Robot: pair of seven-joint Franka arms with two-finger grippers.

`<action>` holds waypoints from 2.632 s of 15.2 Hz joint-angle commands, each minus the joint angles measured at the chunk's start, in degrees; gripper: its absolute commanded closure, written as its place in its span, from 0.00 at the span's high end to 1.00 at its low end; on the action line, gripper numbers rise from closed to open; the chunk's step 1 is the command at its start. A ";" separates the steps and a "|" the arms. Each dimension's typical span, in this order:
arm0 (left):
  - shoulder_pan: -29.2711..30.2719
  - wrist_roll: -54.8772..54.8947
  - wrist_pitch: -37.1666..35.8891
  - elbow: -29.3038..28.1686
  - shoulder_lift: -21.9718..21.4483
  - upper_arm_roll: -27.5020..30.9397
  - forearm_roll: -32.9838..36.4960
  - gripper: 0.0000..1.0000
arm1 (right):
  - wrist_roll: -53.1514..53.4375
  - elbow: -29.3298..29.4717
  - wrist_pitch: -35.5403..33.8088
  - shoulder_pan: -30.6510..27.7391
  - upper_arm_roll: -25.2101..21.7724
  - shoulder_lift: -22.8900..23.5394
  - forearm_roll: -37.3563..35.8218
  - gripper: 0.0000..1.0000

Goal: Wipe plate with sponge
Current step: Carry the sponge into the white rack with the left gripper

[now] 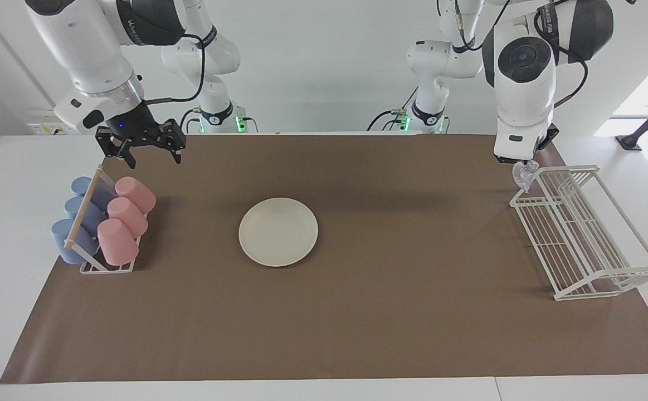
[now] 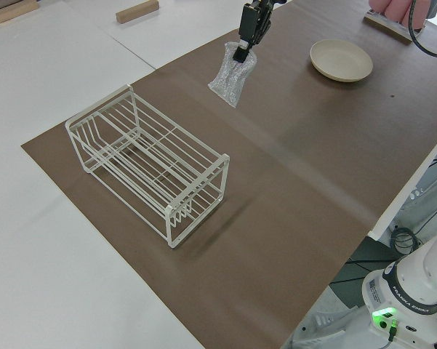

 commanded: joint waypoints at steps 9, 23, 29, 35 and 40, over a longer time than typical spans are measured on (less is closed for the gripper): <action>8.41 -8.26 16.89 -18.23 -3.90 0.32 11.99 0.00 | -0.42 -2.61 -0.58 0.05 -3.43 -1.55 -1.48 1.00; 4.46 -18.83 15.93 -22.19 -1.35 0.41 18.75 0.00 | -0.68 -2.52 -0.93 -0.30 -3.97 -1.90 -1.66 1.00; 2.08 -20.24 12.41 -21.66 2.69 0.41 29.47 0.00 | -0.59 -2.52 -1.55 -0.39 -3.96 -1.99 -1.66 1.00; 0.15 -31.39 9.15 -21.93 6.74 0.15 29.57 0.00 | -0.68 -2.61 -1.63 -0.48 -3.88 -2.26 -1.66 1.00; 0.06 -32.28 9.24 -21.84 6.83 0.06 28.96 0.00 | -0.59 -2.52 -1.64 -0.48 -3.88 -2.17 -1.66 1.00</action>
